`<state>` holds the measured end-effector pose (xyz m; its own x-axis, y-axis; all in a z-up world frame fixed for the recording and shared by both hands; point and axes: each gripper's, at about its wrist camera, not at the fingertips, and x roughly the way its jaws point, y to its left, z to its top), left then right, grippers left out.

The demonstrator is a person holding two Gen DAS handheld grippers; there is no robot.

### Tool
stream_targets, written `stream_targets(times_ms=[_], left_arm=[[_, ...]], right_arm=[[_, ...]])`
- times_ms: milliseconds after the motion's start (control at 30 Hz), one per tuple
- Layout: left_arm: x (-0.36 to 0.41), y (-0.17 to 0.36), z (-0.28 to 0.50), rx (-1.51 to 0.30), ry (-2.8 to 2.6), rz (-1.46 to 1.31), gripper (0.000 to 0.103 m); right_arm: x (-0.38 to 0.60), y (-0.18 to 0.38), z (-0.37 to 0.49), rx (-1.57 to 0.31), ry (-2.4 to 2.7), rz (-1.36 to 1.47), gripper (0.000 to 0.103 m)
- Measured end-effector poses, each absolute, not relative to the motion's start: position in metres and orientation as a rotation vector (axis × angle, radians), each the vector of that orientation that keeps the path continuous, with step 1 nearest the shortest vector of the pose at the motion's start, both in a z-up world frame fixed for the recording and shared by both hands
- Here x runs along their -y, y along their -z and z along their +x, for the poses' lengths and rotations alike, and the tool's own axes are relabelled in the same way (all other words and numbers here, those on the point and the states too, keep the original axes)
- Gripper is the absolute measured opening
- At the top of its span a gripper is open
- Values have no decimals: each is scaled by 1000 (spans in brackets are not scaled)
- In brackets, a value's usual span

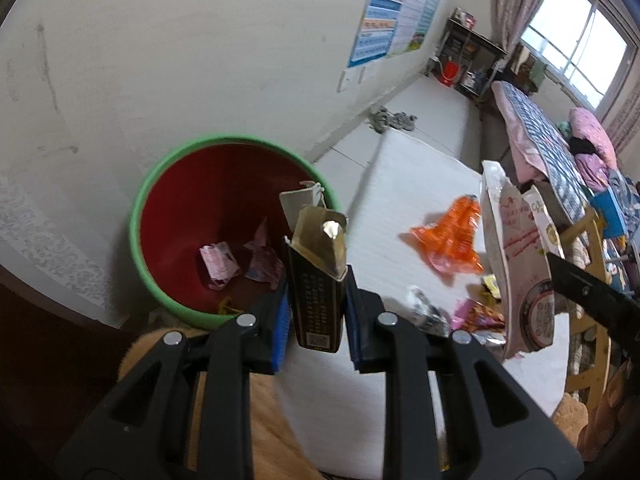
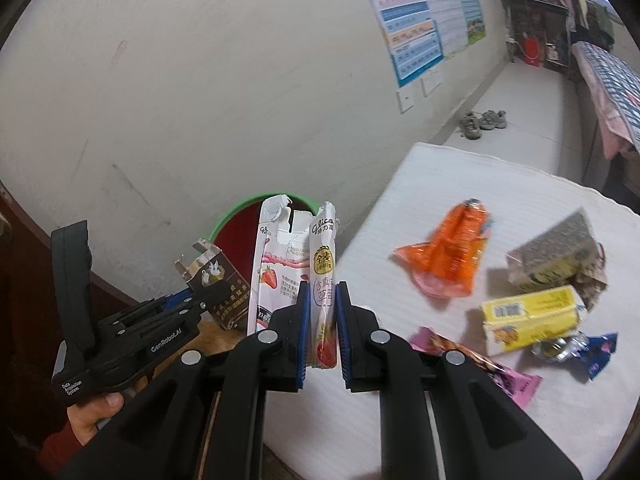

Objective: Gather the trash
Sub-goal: 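Carry the stick wrappers and brown carton in both tools over the bin, then open both tools to drop the wrappers and carton into the bin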

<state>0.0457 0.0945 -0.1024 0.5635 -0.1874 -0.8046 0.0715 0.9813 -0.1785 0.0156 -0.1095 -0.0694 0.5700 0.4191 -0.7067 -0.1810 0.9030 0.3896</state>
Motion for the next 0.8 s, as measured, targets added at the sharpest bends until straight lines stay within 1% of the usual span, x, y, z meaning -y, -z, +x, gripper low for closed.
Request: stream_targets(times_ms=[333, 600, 800], left_arm=[[-138, 110, 80, -963, 60, -130, 23], [-156, 119, 97, -983, 31, -139, 23], [-161, 124, 108, -993, 27, -141, 23]], right_arm=[[59, 83, 55, -943, -432, 234, 13], [35, 98, 96, -997, -440, 300, 14], [22, 96, 111, -1016, -459, 296, 15]])
